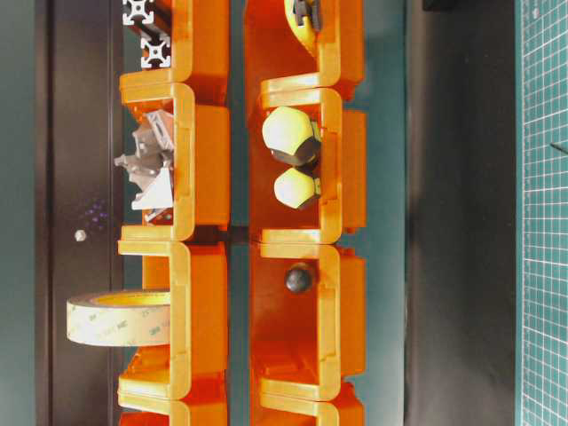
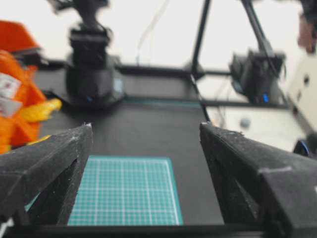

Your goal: Pick red screwdriver from container rack with left arm.

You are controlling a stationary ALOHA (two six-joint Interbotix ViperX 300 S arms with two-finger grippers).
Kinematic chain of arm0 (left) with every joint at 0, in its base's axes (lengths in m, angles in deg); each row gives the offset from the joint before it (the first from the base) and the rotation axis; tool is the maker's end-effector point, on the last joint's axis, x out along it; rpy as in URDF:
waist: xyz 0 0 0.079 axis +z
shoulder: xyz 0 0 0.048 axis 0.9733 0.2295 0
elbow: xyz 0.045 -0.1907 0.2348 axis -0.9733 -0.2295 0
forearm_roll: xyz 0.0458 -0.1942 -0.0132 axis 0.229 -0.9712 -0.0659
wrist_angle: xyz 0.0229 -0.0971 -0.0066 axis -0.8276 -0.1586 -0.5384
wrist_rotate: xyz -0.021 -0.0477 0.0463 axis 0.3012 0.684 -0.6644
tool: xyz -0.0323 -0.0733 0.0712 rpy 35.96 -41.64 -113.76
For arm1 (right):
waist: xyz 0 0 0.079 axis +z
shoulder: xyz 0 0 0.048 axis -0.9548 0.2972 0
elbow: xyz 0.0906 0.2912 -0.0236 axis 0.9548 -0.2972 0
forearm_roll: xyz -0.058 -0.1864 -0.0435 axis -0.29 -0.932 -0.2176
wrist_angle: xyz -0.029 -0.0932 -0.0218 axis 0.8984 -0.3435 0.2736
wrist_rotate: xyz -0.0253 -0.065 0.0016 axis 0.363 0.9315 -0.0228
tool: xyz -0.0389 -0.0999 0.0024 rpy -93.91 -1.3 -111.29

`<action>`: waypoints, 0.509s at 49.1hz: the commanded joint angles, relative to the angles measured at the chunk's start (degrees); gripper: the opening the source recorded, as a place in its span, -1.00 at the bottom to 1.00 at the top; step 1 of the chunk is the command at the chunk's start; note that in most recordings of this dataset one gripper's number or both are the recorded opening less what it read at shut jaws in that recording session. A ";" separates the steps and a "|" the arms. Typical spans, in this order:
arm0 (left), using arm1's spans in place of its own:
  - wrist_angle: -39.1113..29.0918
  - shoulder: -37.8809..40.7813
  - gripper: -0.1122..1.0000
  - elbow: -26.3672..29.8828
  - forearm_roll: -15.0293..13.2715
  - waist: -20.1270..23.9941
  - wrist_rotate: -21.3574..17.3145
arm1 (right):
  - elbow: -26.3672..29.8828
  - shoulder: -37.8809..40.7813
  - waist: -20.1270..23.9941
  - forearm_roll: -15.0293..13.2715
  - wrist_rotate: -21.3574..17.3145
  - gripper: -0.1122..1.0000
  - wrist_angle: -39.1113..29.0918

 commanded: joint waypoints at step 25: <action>9.32 -0.97 0.72 -6.33 0.18 12.66 0.53 | 1.76 0.97 0.00 -0.18 0.00 -0.79 2.81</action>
